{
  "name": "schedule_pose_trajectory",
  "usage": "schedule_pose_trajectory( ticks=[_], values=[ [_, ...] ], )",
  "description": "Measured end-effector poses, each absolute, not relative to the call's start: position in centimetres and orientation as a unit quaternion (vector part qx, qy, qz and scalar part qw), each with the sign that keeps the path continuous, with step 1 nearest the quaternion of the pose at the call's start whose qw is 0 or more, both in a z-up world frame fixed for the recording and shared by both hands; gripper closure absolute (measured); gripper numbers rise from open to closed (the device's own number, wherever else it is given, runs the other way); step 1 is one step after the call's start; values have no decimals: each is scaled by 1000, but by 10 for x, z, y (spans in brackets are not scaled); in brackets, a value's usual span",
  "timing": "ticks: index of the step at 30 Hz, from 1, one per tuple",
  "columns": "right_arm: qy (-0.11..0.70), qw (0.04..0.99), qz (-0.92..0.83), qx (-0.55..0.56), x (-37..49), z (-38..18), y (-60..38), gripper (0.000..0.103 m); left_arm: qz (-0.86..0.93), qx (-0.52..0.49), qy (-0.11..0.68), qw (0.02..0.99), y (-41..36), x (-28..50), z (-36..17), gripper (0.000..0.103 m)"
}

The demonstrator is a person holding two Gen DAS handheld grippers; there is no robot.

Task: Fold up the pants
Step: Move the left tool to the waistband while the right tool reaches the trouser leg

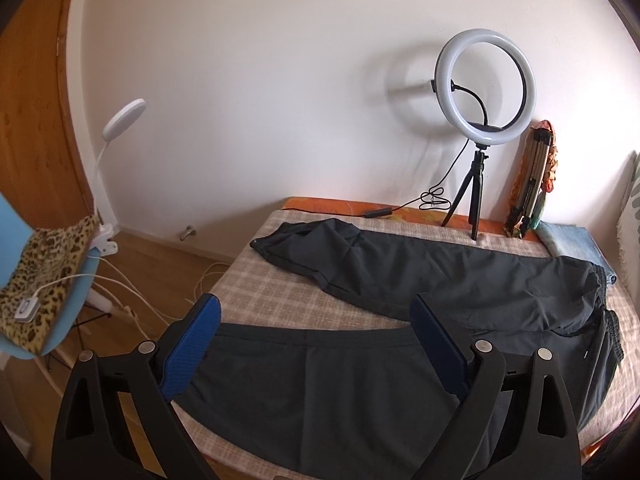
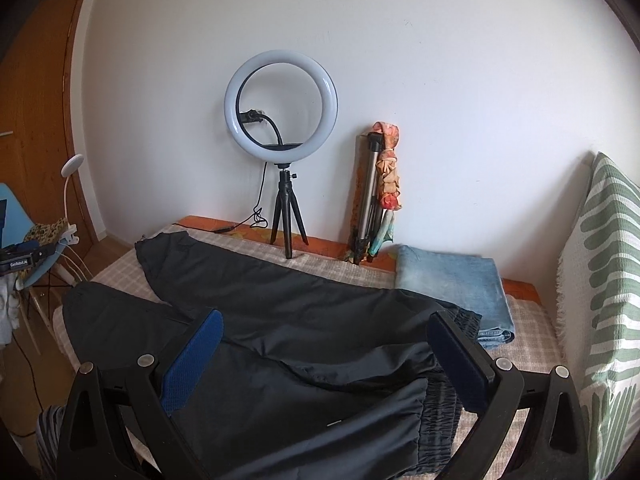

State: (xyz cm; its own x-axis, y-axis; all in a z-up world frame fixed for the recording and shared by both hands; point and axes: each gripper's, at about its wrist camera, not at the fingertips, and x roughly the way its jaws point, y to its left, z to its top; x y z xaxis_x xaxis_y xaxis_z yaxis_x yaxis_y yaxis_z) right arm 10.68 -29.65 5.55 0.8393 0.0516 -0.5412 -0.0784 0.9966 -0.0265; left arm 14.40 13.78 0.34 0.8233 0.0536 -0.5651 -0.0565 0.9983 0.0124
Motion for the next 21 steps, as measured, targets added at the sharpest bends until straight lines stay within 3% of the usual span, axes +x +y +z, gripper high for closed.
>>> schedule_pose_trajectory(
  ticks=[11, 21],
  values=[
    [335, 932, 138, -13, 256, 44, -276, 1, 5, -26, 346, 938, 165, 256, -1, 14],
    [427, 888, 169, -29, 380, -49, -255, 12, 15, -74, 424, 902, 185, 380, -57, 15]
  ],
)
